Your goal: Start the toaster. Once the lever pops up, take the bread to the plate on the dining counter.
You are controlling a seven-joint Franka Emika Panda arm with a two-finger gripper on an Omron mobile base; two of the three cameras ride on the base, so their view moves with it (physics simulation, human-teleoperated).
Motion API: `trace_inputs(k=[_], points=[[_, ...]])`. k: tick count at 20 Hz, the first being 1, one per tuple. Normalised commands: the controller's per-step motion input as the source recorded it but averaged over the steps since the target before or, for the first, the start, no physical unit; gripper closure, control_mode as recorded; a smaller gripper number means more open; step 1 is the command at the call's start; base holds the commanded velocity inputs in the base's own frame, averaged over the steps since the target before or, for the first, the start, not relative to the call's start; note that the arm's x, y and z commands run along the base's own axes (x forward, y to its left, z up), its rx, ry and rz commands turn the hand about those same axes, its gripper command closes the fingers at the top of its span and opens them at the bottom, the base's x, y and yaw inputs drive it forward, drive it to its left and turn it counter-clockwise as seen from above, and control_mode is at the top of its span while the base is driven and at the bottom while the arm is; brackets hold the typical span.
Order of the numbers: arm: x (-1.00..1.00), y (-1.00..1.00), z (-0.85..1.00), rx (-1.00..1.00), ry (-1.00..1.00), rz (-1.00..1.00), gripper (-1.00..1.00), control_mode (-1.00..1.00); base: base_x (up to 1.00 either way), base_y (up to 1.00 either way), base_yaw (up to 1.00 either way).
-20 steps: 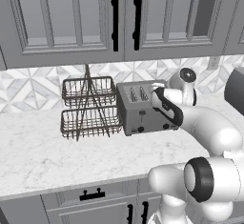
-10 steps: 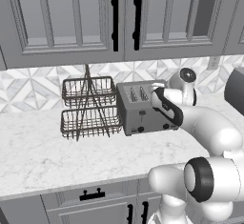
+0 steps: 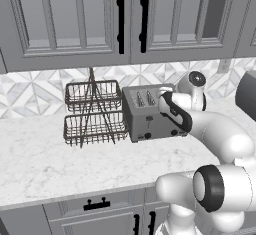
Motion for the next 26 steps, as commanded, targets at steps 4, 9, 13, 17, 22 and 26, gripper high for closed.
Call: trace_inputs(k=[4, 9, 13, 17, 22, 26], points=[[0.00, 0.00, 0.00, 0.00, 0.00, 0.00, -1.00, -1.00, 0.00, 0.00, 0.00], [0.00, 0.00, 0.00, 0.00, 0.00, 0.00, -1.00, -1.00, 0.00, 0.00, 0.00], [0.00, 0.00, 0.00, 0.00, 0.00, 0.00, -1.00, -1.00, 0.00, 0.00, 0.00], [0.00, 0.00, 0.00, 0.00, 0.00, 0.00, -1.00, -1.00, 0.00, 0.00, 0.00], [0.00, 0.00, 0.00, 0.00, 0.00, 0.00, -1.00, -1.00, 0.00, 0.00, 0.00], [0.00, 0.00, 0.00, 0.00, 0.00, 0.00, -1.00, -1.00, 0.00, 0.00, 0.00]])
